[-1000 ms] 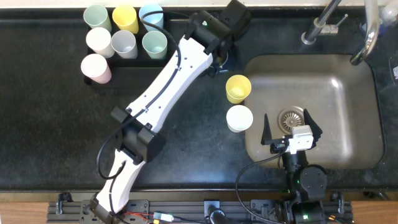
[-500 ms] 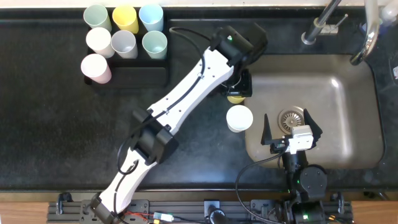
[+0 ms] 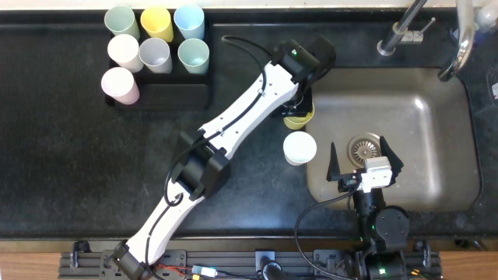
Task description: Store Cups
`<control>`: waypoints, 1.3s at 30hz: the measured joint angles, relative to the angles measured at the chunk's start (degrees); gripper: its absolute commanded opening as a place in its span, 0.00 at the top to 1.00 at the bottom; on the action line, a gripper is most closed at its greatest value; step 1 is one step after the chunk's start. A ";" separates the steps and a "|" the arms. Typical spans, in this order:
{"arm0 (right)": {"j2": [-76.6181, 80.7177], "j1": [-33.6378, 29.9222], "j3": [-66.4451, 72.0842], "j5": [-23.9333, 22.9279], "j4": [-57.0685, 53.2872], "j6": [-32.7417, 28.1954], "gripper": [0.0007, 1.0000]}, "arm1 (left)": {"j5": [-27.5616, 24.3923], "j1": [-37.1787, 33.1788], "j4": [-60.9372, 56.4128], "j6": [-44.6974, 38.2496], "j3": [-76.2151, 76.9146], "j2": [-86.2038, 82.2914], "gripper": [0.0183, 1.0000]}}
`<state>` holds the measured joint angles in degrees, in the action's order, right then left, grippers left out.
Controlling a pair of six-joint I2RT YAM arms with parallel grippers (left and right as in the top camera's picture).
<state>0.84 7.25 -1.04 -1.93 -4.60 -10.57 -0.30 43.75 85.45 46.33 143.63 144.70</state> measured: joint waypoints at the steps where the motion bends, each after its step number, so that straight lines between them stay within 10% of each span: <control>1: 0.00 -0.02 0.00 0.00 0.00 0.02 0.00 | 0.13 0.00 -0.02 0.04 0.00 0.24 0.87; 9: 0.00 0.00 0.00 0.00 0.02 0.00 0.00 | 5.11 0.04 -2.97 6.01 0.00 -0.11 0.98; 22: 0.00 -0.02 0.00 0.02 0.00 0.02 0.00 | 26.99 -12.13 9.70 41.31 1.09 -29.24 0.98; 39: 0.00 0.00 0.00 0.00 0.02 -0.02 0.00 | 15.67 -33.33 -8.96 53.20 -37.27 -38.38 0.98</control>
<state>0.84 7.25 -1.04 -1.93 -4.58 -10.59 15.38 10.41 76.49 99.53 106.37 106.32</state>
